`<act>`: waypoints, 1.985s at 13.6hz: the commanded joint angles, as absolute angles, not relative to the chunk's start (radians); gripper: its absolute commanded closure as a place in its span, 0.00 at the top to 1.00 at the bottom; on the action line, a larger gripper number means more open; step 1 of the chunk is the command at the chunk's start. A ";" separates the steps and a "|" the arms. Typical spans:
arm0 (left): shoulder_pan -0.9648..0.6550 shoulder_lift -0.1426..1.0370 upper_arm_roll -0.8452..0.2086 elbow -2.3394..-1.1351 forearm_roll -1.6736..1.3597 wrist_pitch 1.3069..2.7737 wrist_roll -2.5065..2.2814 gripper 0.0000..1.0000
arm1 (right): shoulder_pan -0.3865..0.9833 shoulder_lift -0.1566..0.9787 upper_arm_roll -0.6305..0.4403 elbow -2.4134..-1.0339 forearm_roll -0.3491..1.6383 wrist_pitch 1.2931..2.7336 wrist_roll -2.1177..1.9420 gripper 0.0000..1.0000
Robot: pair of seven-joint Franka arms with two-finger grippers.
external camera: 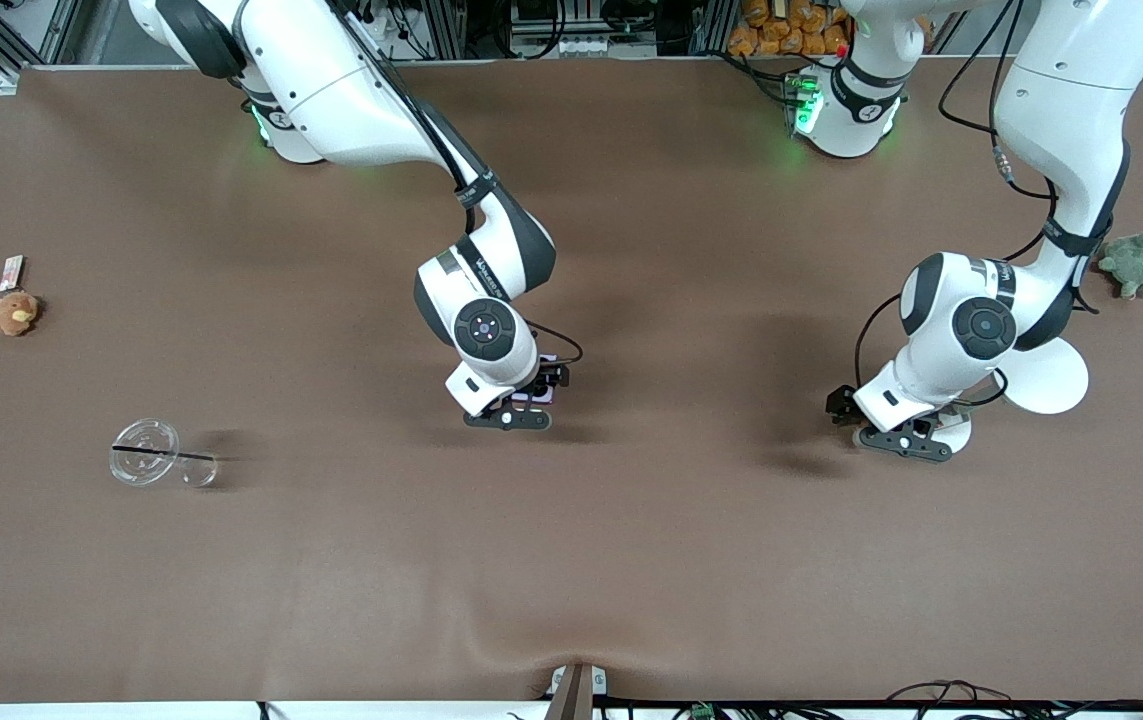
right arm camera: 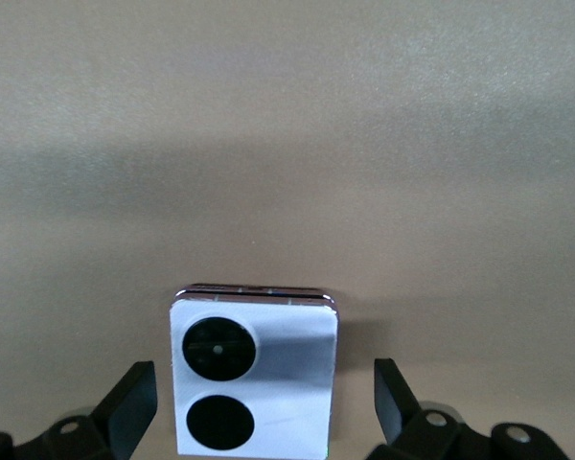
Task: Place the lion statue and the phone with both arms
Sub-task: 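Place the lion beside the lamp base while the right gripper grasps the phone, then lift the phone with the right gripper while the left gripper withdraws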
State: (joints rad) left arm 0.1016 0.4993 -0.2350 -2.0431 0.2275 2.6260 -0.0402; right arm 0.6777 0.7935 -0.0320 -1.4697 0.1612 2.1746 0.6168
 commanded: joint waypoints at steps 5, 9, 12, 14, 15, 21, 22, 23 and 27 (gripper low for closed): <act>0.106 0.359 -0.288 -2.026 0.233 2.485 -0.074 1.00 | 0.695 0.810 -0.040 -1.500 0.187 2.237 0.627 1.00; 0.110 0.287 -0.290 -1.988 0.233 2.358 -0.058 1.00 | 0.699 0.822 -0.040 -1.500 0.187 2.255 0.629 1.00; 0.109 0.230 -0.290 -1.924 0.233 2.239 -0.058 1.00 | 0.699 0.833 -0.040 -1.500 0.187 2.263 0.629 1.00; 0.104 0.221 -0.291 -1.803 0.232 2.064 -0.057 1.00 | 0.704 0.834 -0.040 -1.502 0.187 2.263 0.629 1.00; 0.103 0.222 -0.298 -1.730 0.232 1.974 -0.057 1.00 | 0.707 0.834 -0.040 -1.502 0.187 2.263 0.629 1.00; 0.113 0.212 -0.307 -1.448 0.189 1.743 -0.055 1.00 | 0.716 0.827 -0.040 -1.537 0.187 2.313 0.627 0.27; 0.115 0.192 -0.298 -1.427 0.152 1.711 -0.055 1.00 | 0.710 0.810 -0.041 -1.536 0.186 2.303 0.627 0.27; 0.115 0.172 -0.296 -1.424 0.131 1.704 -0.057 1.00 | 0.703 0.786 -0.046 -1.536 0.186 2.278 0.612 0.27; 0.103 0.066 -0.290 -1.428 0.103 1.642 -0.055 1.00 | 0.566 0.680 -0.083 -1.456 0.169 2.076 0.522 0.27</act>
State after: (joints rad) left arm 0.1064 0.1349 -0.2936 -1.4172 0.1346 1.6854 -0.0597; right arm 0.6428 0.7563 -0.0908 -1.4708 0.1739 2.1600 0.5750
